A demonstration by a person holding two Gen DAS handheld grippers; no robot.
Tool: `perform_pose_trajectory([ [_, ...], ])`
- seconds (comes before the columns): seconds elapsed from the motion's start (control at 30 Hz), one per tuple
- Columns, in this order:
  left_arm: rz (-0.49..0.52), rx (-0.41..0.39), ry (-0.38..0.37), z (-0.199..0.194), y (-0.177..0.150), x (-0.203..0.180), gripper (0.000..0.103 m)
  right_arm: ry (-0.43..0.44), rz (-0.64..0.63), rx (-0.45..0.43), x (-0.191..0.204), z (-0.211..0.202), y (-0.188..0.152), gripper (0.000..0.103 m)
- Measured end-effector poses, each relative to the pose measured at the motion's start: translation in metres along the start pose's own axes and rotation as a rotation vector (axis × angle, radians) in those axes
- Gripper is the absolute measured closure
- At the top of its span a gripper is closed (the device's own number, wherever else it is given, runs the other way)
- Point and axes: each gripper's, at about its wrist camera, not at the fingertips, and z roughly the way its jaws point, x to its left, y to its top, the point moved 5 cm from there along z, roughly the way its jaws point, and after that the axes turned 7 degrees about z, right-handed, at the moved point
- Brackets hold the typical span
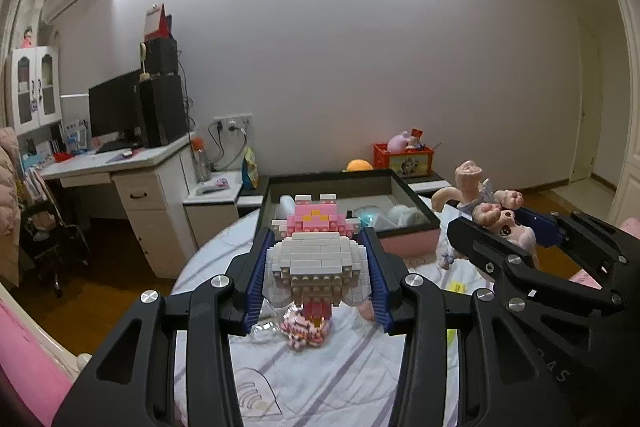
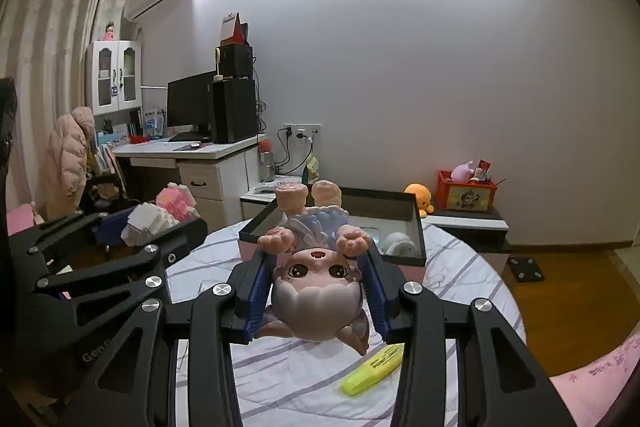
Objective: Organize rigid objects
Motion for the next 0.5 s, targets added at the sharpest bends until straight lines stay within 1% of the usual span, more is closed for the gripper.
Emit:
perform_pose_trajectory([
  [0.17, 0.0, -0.032, 0.018, -0.002, 0.013, 0.003, 0.059, -0.001, -0.007, -0.018, 0.003, 0.001, 0.009, 0.06],
  [0.37, -0.011, -0.078, 0.014, -0.006, 0.023, 0.004, 0.058, -0.004, -0.008, -0.047, 0.002, 0.001, 0.02, 0.06],
  [0.5, -0.003, -0.091, 0.018, 0.0, 0.031, 0.005, 0.059, -0.006, -0.012, -0.055, 0.001, 0.005, 0.025, 0.06],
])
